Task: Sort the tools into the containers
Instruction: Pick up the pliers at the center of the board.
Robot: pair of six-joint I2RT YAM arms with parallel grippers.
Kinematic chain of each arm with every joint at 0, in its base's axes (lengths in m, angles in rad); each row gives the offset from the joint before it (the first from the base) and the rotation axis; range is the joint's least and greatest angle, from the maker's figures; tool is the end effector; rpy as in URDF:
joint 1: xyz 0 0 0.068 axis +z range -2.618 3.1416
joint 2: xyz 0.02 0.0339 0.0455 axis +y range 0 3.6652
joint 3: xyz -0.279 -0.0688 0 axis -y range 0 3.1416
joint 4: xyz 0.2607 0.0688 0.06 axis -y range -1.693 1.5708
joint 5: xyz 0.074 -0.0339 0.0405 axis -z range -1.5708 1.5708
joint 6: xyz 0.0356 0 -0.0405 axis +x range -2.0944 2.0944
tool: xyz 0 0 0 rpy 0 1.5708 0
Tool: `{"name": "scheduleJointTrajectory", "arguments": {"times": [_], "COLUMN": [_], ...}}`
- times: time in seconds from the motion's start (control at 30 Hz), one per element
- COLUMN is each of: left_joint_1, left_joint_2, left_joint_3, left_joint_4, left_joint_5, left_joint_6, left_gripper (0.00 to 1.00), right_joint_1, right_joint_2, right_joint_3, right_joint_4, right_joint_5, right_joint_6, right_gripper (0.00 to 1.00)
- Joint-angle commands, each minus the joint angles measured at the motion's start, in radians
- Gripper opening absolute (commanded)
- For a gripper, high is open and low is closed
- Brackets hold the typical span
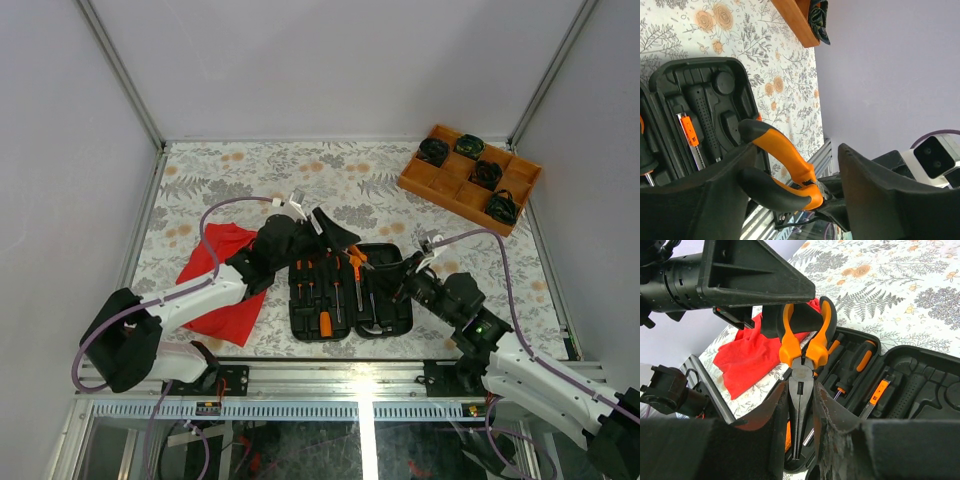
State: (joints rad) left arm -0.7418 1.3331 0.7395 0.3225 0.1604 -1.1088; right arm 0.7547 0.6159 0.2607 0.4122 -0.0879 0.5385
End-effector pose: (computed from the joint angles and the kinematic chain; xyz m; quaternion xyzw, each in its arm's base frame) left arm 0.2241 -0.2130 0.2593 -0.0972 0.7891 -0.5201 0.3119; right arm 0.1194 0.1166 0.2465 -0.1058 0.6786 0.4616 0.5615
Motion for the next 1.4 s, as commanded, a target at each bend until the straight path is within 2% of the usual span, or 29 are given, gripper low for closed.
{"name": "scheduleJointTrajectory", "arguments": {"times": [0.0, 0.3, 0.47, 0.73, 0.8, 1.13, 1.37], "left_joint_1": [-0.010, -0.011, -0.011, -0.010, -0.011, -0.010, -0.012], "left_joint_2": [0.007, -0.004, -0.018, -0.051, -0.055, -0.021, -0.004], "left_joint_3": [0.028, 0.016, 0.011, -0.004, -0.008, 0.009, 0.016], "left_joint_4": [0.064, 0.073, 0.077, 0.076, 0.076, 0.067, 0.069], "left_joint_5": [-0.009, 0.010, 0.026, 0.055, 0.061, 0.109, 0.120], "left_joint_6": [-0.005, 0.009, 0.043, 0.134, 0.144, 0.153, 0.152], "left_gripper": [0.59, 0.29, 0.18, 0.11, 0.10, 0.09, 0.08], "right_joint_1": [0.009, 0.009, 0.009, 0.009, 0.009, 0.008, 0.009], "right_joint_2": [-0.002, 0.039, 0.045, 0.003, 0.010, 0.161, 0.273], "right_joint_3": [0.002, 0.028, 0.074, 0.141, 0.161, 0.288, 0.362], "right_joint_4": [0.119, 0.093, 0.010, -0.169, -0.207, -0.255, -0.292], "right_joint_5": [-0.068, -0.079, -0.087, -0.070, -0.046, -0.098, -0.045], "right_joint_6": [-0.003, 0.009, 0.001, -0.042, -0.058, -0.225, -0.245], "right_gripper": [0.00, 0.01, 0.32, 0.69, 0.74, 0.84, 0.80]}}
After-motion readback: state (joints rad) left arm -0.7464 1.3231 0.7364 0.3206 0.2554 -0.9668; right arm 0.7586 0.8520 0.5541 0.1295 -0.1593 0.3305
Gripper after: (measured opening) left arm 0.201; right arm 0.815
